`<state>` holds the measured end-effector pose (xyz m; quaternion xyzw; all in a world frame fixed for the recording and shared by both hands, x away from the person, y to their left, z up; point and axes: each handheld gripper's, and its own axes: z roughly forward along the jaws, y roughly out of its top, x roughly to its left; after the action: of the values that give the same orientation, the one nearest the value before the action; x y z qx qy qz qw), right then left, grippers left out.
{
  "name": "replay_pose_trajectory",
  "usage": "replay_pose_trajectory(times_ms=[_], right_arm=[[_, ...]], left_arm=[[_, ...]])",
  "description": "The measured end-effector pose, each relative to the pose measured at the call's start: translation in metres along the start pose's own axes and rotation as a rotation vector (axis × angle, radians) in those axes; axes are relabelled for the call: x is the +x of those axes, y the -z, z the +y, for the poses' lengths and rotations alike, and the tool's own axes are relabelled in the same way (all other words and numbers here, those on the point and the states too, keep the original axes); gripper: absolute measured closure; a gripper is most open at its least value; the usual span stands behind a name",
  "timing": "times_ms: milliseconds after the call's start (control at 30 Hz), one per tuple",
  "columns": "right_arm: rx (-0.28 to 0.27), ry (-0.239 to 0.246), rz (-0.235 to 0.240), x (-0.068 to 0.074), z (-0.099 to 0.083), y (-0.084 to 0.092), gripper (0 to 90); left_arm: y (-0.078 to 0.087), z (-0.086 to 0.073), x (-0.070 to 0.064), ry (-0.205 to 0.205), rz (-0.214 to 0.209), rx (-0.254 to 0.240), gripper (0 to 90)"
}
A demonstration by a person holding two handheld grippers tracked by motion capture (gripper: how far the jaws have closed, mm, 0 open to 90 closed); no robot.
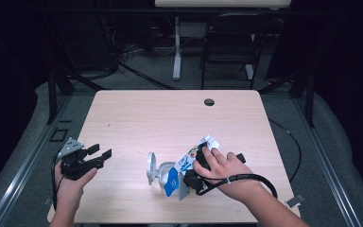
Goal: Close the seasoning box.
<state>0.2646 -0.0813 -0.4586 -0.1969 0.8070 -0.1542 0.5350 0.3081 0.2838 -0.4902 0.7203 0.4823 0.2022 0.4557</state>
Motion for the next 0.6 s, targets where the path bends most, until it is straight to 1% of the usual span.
replay_pose_trajectory(times_ms=[133, 200, 300, 433, 500, 533, 600], right_arm=[[0.005, -0.019, 0.009, 0.0013, -0.0006, 0.0006, 71.9], [-0.004, -0.024, 0.009, 0.0018, -0.0014, -0.0003, 72.1], [0.002, -0.023, 0.003, 0.002, -0.002, 0.0, 72.4], [-0.015, -0.049, 0.011, 0.0039, -0.0026, -0.0008, 73.1], [-0.014, -0.06, 0.018, 0.004, -0.0029, -0.0005, 73.5], [-0.032, -0.078, 0.023, 0.0052, -0.0039, -0.002, 73.6], [-0.033, -0.085, 0.025, 0.0061, -0.0046, -0.0022, 73.9]], left_arm=[[-0.0004, -0.0001, -0.0002, 0.0, 0.001, 0.003, 42.0], [-0.0006, -0.0002, -0.0002, -0.001, 0.0, 0.004, 42.0], [-0.0005, -0.0001, -0.0006, -0.001, 0.001, 0.001, 41.9], [-0.0003, -0.0002, -0.0005, -0.001, 0.0, 0.004, 41.9], [-0.0003, -0.0002, -0.0005, -0.001, 0.0, 0.004, 42.0], [-0.0003, -0.0002, -0.0005, -0.002, 0.0, 0.004, 41.9], [-0.0004, -0.0002, -0.0005, -0.002, 0.0, 0.003, 42.0]])
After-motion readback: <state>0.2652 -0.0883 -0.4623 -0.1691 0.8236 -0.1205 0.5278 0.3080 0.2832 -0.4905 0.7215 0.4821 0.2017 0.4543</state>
